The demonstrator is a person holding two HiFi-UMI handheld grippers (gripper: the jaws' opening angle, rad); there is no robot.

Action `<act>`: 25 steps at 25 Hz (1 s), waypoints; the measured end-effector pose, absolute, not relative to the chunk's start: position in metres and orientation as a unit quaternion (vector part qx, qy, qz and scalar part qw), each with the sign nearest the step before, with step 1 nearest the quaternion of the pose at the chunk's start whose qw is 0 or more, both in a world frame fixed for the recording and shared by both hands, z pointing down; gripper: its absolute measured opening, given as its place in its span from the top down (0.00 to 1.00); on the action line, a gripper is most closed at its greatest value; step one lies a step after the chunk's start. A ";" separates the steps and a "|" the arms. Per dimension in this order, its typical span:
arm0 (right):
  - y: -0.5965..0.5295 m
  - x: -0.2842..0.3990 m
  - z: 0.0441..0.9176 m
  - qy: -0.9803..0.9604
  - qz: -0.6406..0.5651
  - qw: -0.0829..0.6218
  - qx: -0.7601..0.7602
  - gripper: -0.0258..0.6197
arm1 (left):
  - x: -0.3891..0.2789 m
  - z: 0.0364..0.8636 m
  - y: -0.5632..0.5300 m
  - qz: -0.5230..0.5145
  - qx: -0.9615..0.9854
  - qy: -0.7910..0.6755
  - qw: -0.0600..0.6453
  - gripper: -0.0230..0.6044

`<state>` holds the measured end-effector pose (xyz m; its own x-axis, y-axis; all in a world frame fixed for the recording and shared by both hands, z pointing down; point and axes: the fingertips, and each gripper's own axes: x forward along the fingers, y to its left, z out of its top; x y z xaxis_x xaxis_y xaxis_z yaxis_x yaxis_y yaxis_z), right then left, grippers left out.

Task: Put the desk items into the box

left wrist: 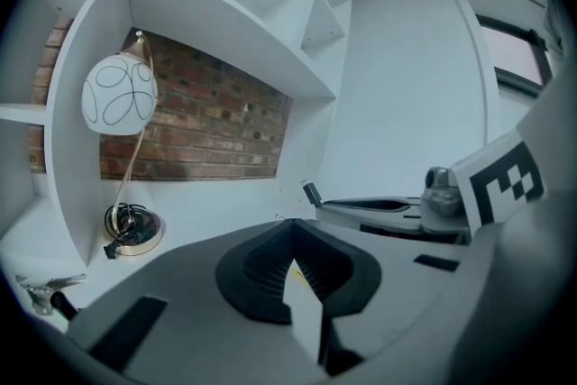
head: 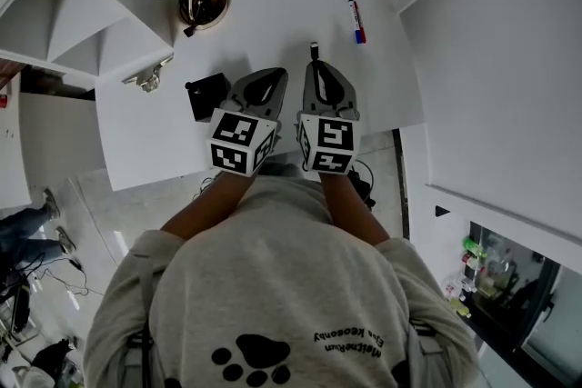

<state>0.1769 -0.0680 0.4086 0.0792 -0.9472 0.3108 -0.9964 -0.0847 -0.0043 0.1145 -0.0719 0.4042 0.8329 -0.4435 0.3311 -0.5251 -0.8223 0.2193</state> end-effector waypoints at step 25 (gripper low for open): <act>-0.071 0.122 0.351 -0.702 0.034 0.049 0.709 0.89 | 0.061 0.366 -0.082 0.101 0.948 -0.277 0.123 0.95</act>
